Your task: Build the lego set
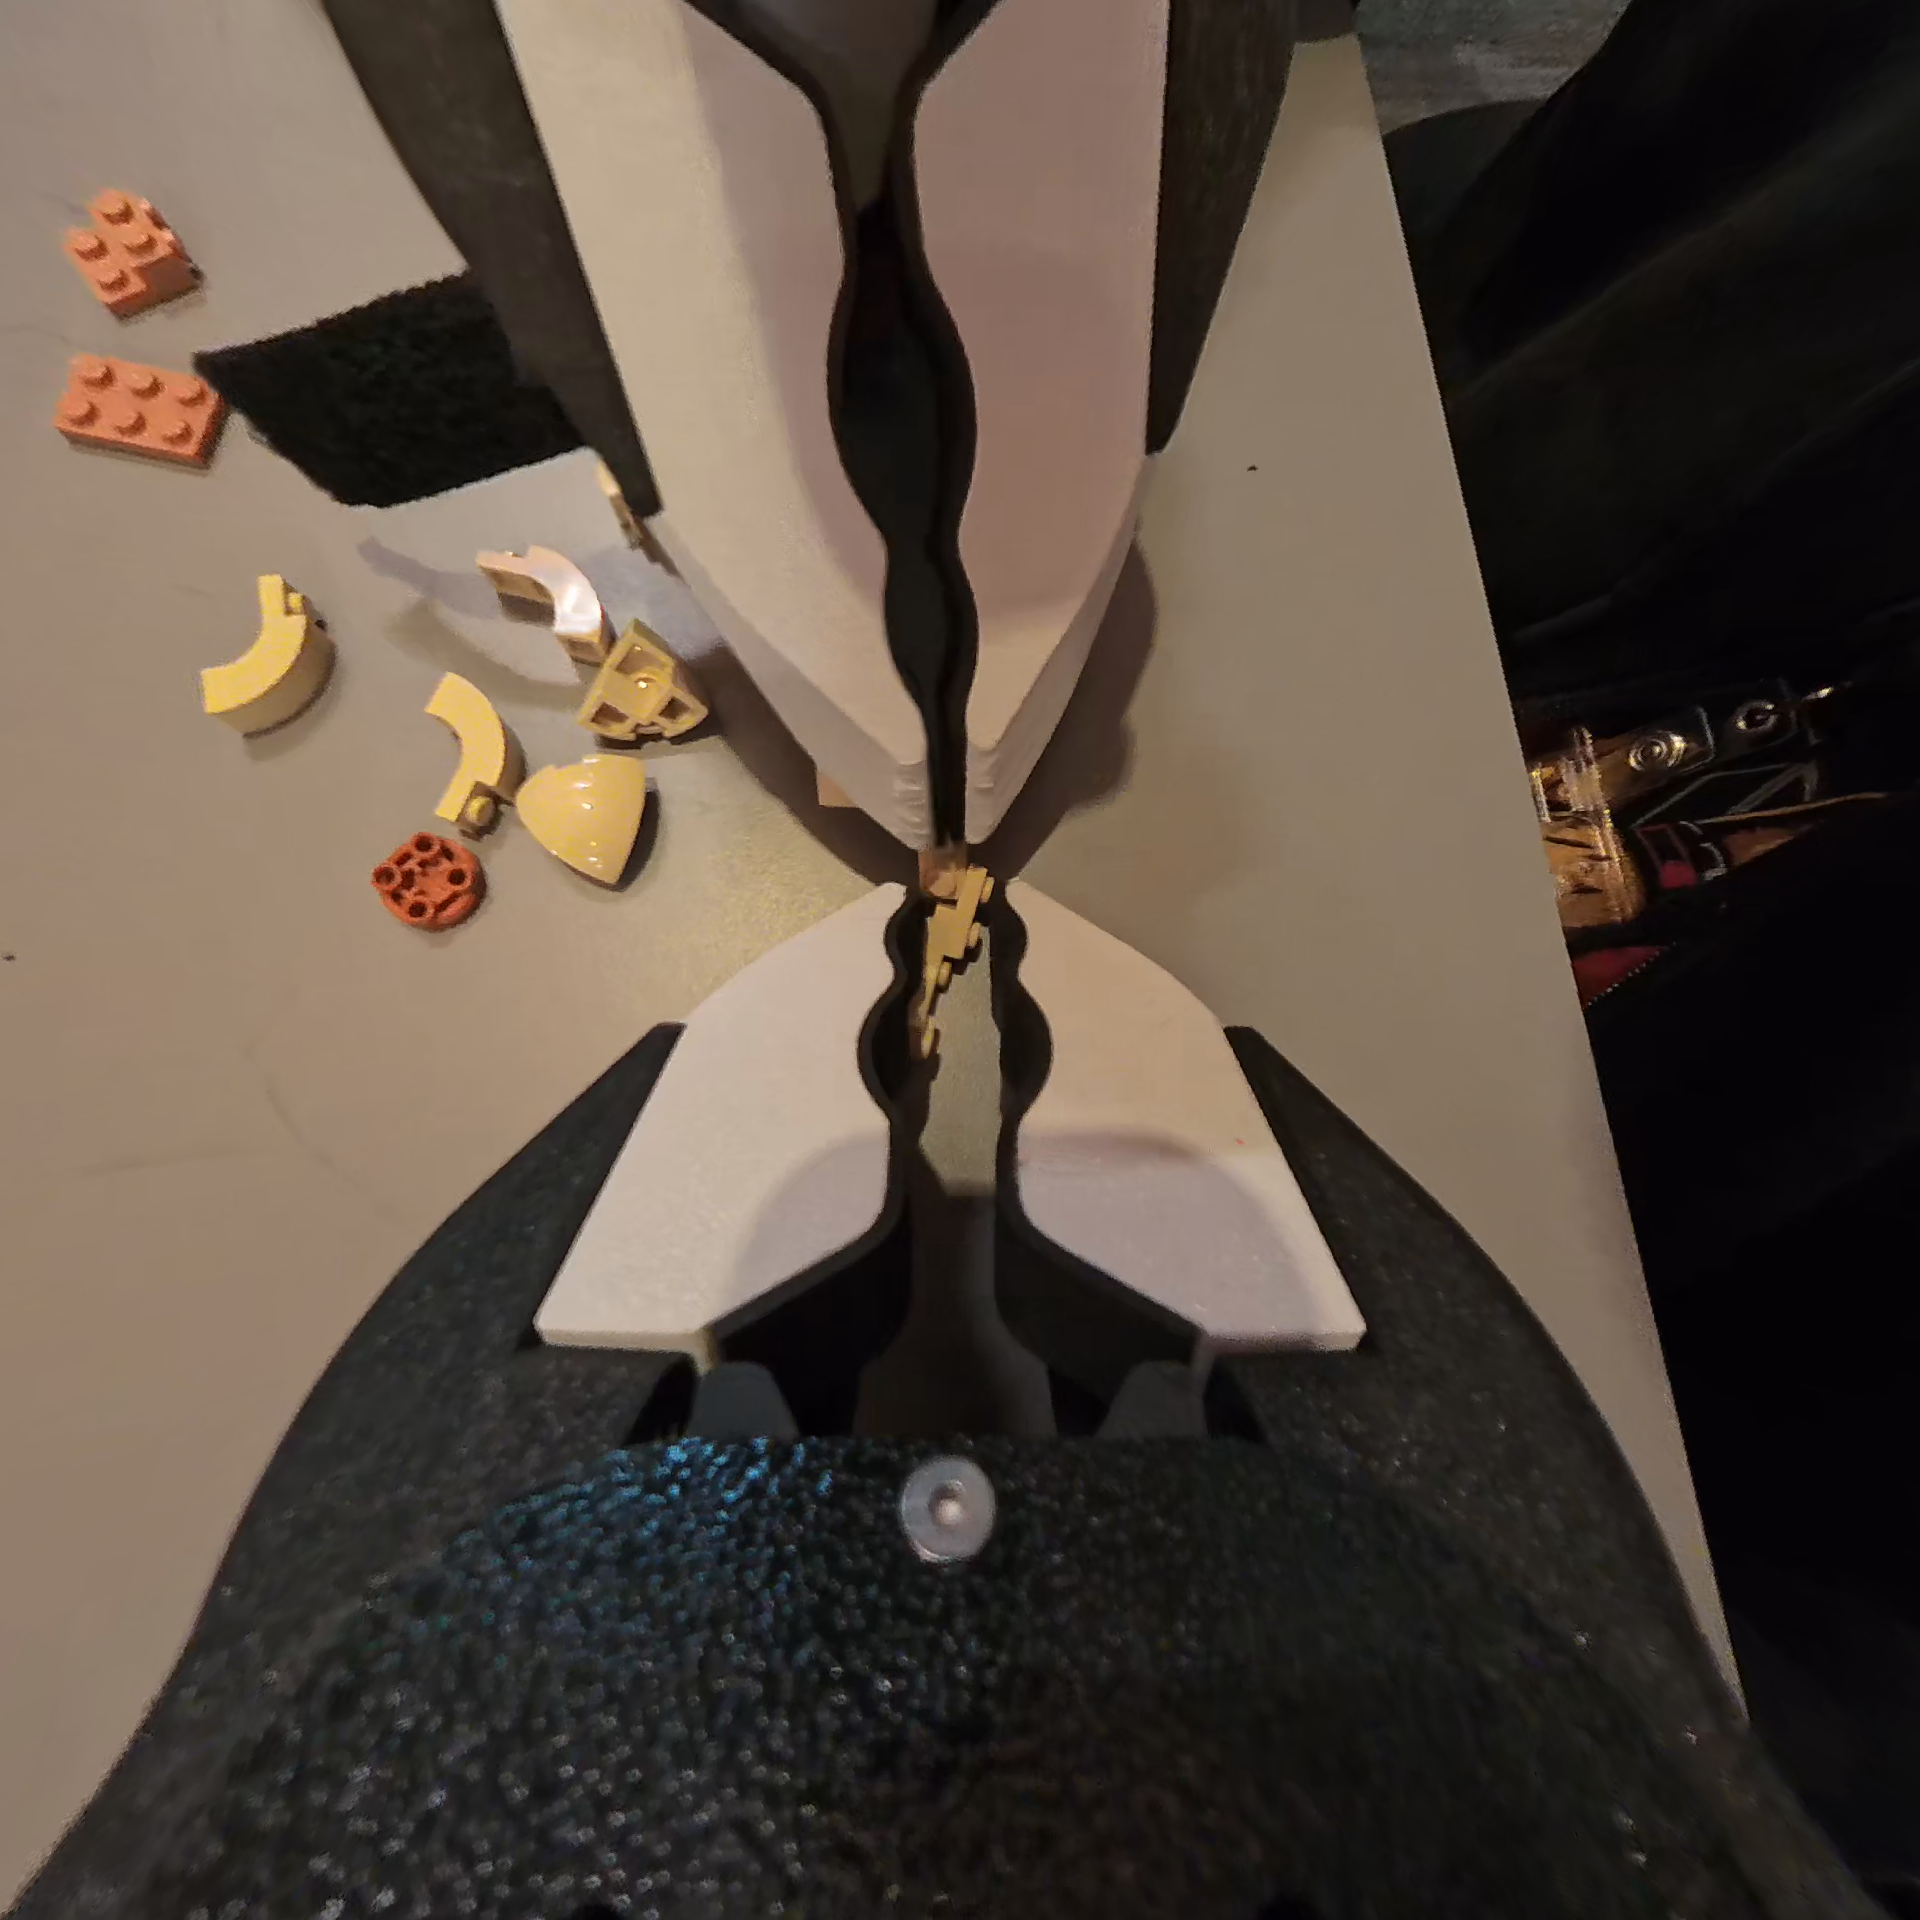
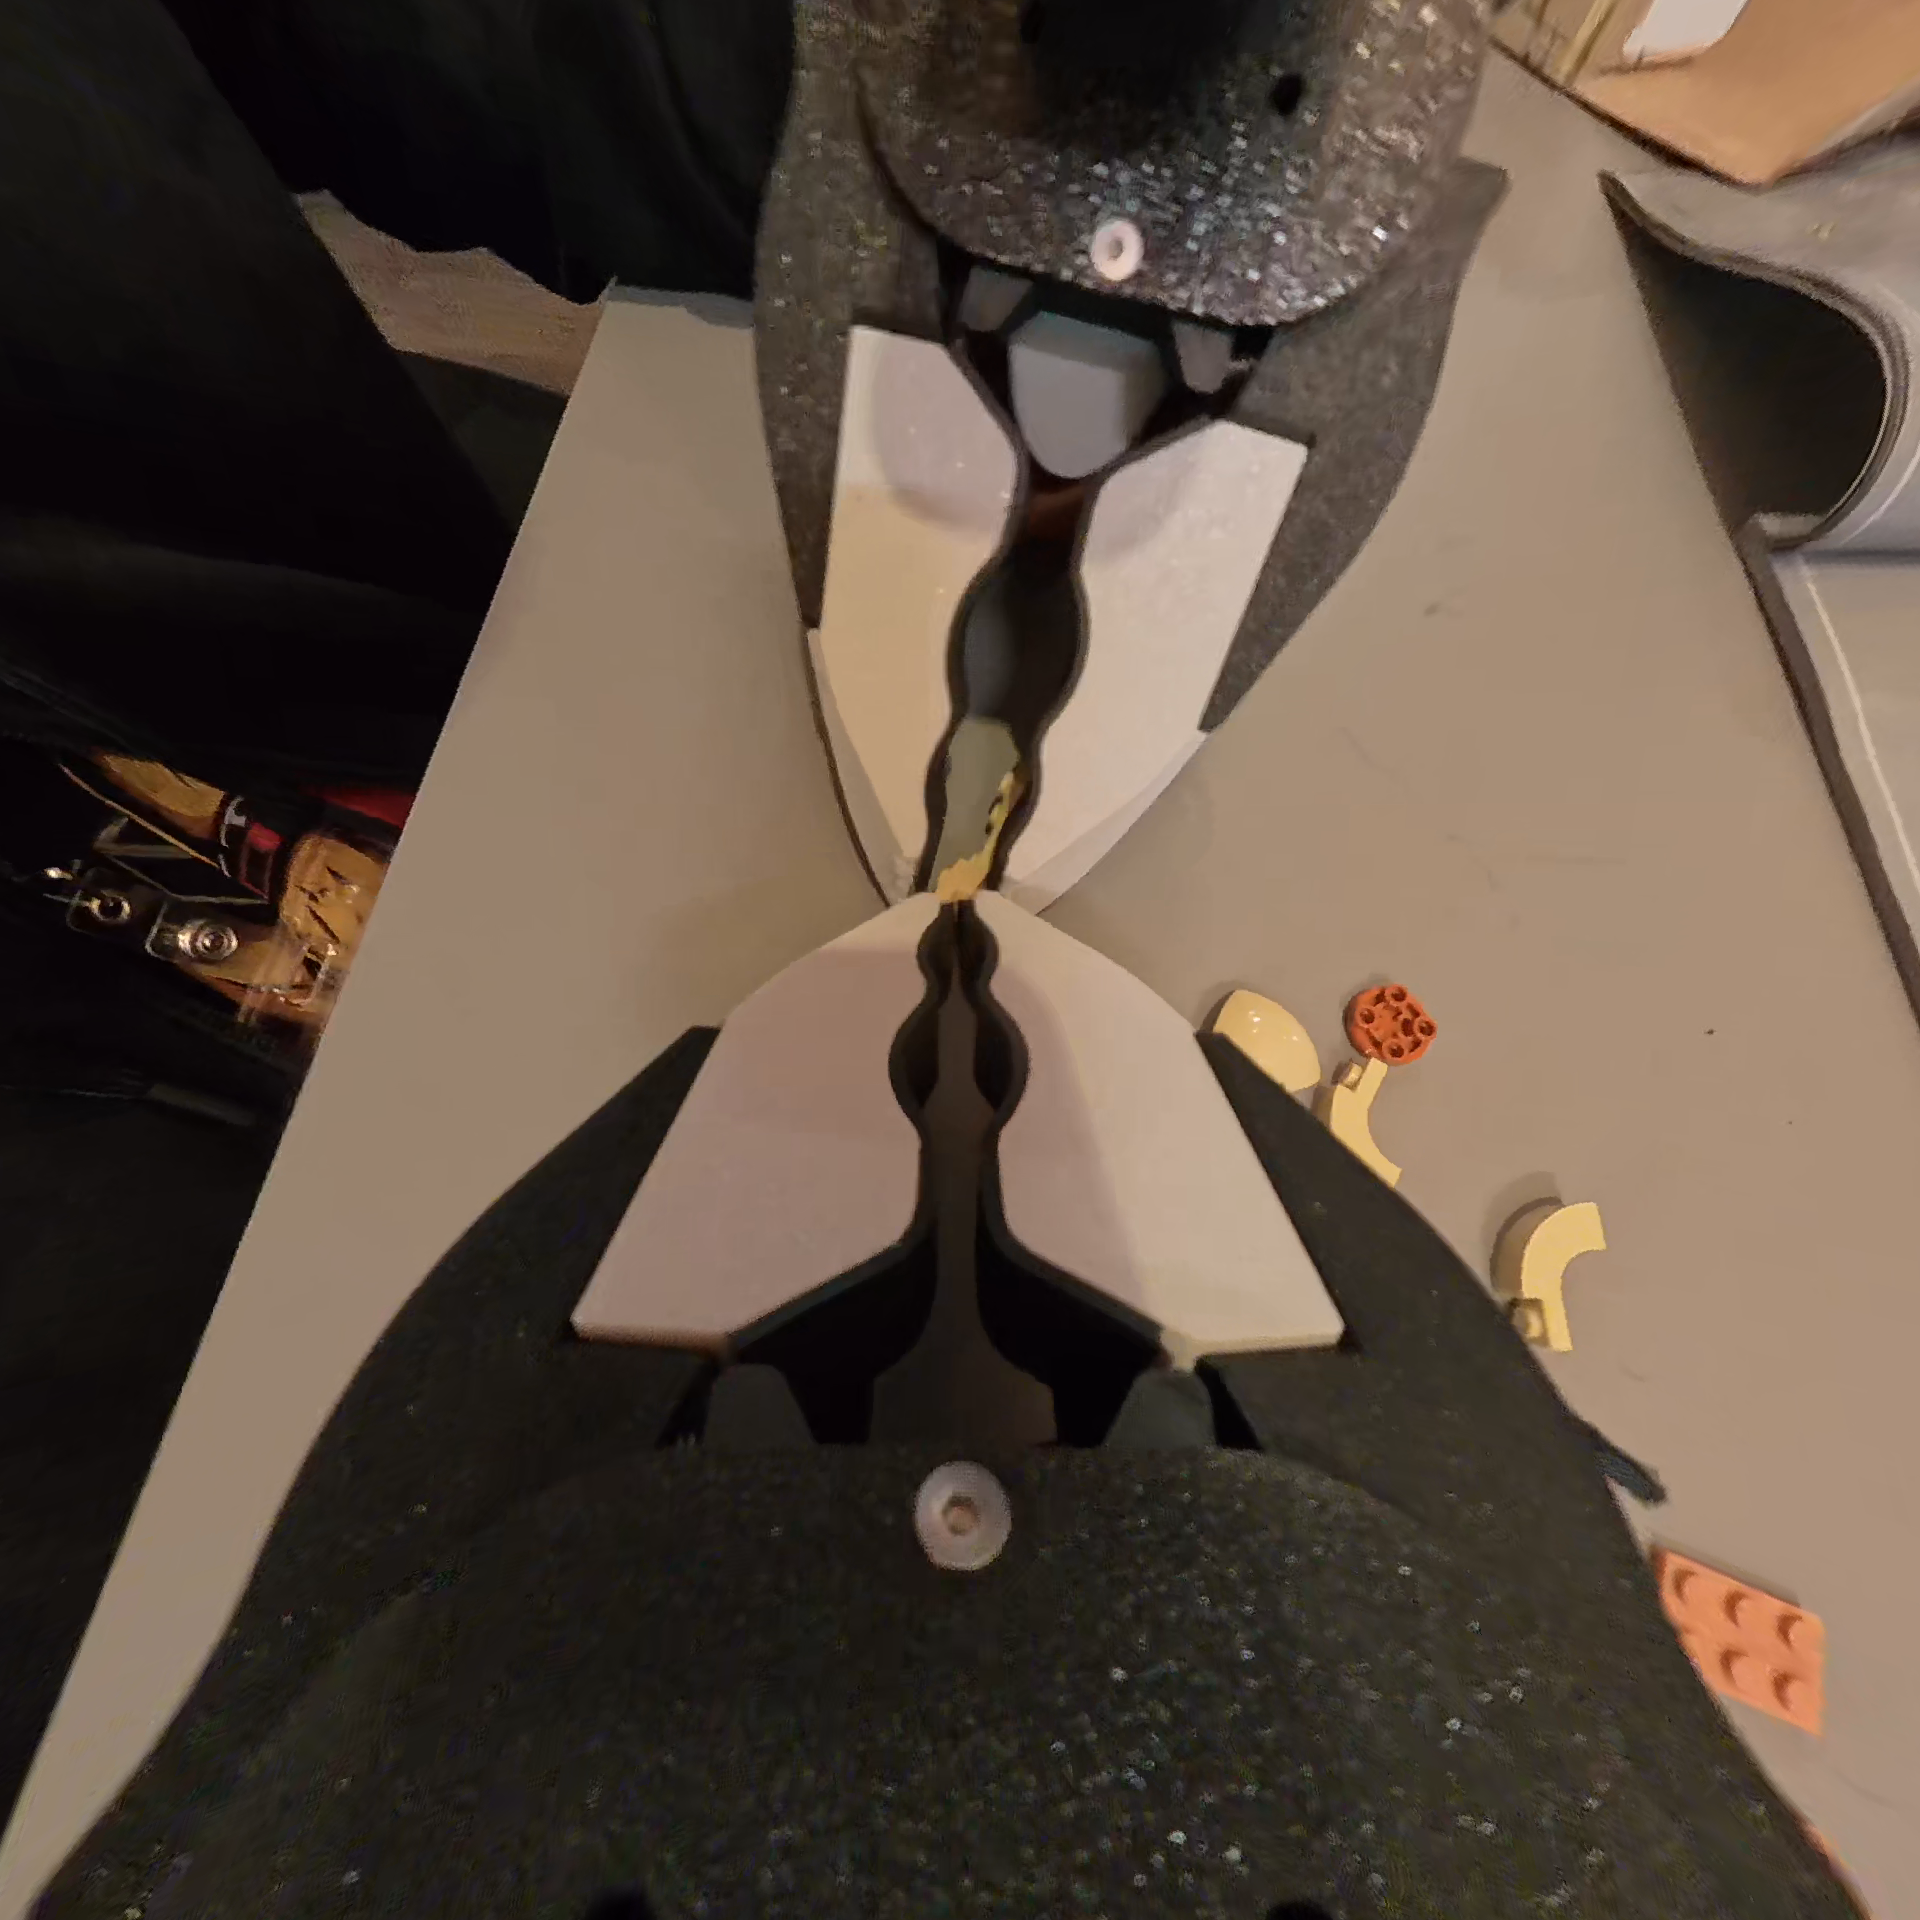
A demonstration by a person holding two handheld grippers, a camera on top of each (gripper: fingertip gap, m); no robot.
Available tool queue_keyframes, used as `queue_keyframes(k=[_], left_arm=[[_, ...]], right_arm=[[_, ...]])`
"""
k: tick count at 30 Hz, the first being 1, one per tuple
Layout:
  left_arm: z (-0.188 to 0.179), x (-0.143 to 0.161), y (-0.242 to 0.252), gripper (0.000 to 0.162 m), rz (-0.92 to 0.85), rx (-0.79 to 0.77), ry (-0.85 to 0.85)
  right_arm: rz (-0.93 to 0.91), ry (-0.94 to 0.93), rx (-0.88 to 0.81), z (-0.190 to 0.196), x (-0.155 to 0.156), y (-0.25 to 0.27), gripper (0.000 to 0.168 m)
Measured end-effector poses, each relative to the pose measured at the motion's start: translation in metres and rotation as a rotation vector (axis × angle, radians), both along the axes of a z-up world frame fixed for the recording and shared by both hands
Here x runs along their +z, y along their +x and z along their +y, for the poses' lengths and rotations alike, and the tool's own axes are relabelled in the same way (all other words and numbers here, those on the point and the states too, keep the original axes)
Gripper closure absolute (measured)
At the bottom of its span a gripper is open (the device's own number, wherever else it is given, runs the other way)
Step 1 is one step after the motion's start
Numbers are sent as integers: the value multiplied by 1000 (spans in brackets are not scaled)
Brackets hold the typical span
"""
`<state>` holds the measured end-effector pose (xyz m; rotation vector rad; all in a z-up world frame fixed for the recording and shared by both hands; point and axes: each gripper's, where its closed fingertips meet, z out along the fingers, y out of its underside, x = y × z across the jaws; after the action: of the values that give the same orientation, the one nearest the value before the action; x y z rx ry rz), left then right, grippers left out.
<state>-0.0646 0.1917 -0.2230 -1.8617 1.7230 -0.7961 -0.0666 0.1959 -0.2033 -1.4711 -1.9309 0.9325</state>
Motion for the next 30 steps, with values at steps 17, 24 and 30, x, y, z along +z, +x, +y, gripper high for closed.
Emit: queue_keyframes(k=[17, 24, 30], left_arm=[[9, 18, -7, 154, -152, 63, -51], [23, 26, -14, 154, -220, 178, -124], [32, 29, -19, 154, -254, 267, -215]], right_arm=[[77, 159, -31, 10, 4, 11, 167], [98, 91, -74, 16, 8, 13, 162], [102, 26, -109, 21, 10, 13, 158]])
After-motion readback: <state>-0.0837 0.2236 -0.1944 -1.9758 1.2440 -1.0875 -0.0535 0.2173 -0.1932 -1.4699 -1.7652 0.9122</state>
